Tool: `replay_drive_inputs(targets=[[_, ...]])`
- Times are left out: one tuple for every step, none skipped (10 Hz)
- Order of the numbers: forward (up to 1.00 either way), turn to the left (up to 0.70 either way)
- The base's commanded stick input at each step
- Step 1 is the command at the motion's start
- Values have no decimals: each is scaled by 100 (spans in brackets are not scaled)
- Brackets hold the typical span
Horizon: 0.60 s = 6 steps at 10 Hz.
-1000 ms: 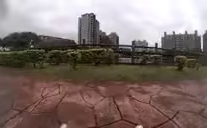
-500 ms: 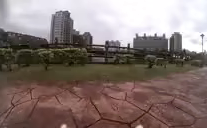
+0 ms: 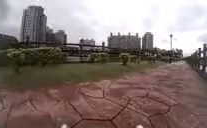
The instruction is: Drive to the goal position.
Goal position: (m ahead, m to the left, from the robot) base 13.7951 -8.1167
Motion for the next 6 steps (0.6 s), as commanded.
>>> replay_drive_inputs(targets=[[0, -85], [0, -85], [0, -85], [0, -80], [0, 0], [0, 0]])
